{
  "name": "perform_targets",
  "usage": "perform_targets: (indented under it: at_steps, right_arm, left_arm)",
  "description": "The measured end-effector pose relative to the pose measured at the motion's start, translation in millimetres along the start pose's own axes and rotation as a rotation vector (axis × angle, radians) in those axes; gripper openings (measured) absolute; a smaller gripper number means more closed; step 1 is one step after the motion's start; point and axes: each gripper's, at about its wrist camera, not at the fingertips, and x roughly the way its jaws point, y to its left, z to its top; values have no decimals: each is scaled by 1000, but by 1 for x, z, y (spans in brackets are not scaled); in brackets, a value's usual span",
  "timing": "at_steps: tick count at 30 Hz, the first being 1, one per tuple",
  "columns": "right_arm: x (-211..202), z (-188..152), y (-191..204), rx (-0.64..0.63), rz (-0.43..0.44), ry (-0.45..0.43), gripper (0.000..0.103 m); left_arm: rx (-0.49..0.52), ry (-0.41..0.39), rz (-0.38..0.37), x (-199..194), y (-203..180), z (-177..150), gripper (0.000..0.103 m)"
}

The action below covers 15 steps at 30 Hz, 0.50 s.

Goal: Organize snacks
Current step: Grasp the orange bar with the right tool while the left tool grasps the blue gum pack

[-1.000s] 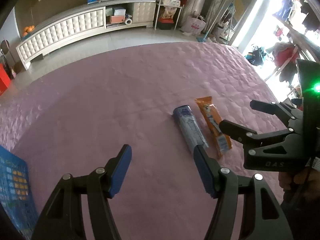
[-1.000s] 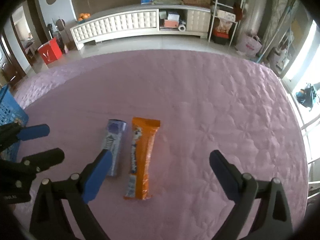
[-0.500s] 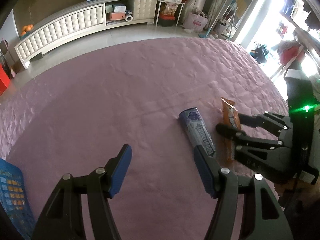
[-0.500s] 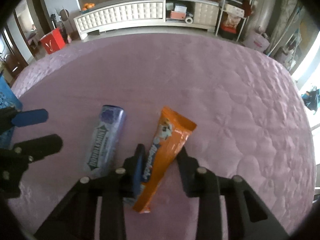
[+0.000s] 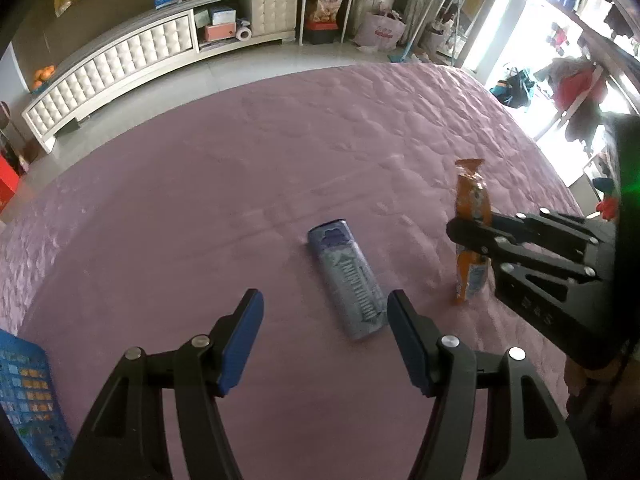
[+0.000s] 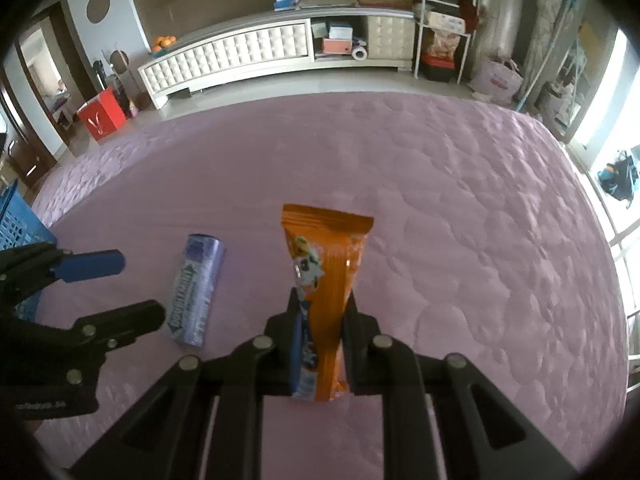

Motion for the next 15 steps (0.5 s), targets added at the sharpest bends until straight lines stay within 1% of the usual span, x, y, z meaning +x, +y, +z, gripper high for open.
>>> perform_targets:
  at_steps: [2,4,6,10,12,14,15]
  right_arm:
    - [0,0,-6,17,5,5,21]
    - [0,-1,-8,39,19,21,21]
    - [1,1,-6,35,25,27,21]
    - [1,3,2,7,26,30,21]
    - [2,3,4,7,26,35,21]
    - [2,3,8,-2,35,39,21]
    - [3,3,8,-5,39,40,21]
  left_arm:
    - [1,12,-17,5,-4,3,62]
    - [9,23,-1,12,-9,7,62]
    - [33,24,31,19,-15,10,62]
    - [57,61,44,36,-21,12,61]
    - [58,73,53,43,-22,13,59]
    - [50,91,59,50,-22,14,47]
    - [49,92,65,52,-22,14,46]
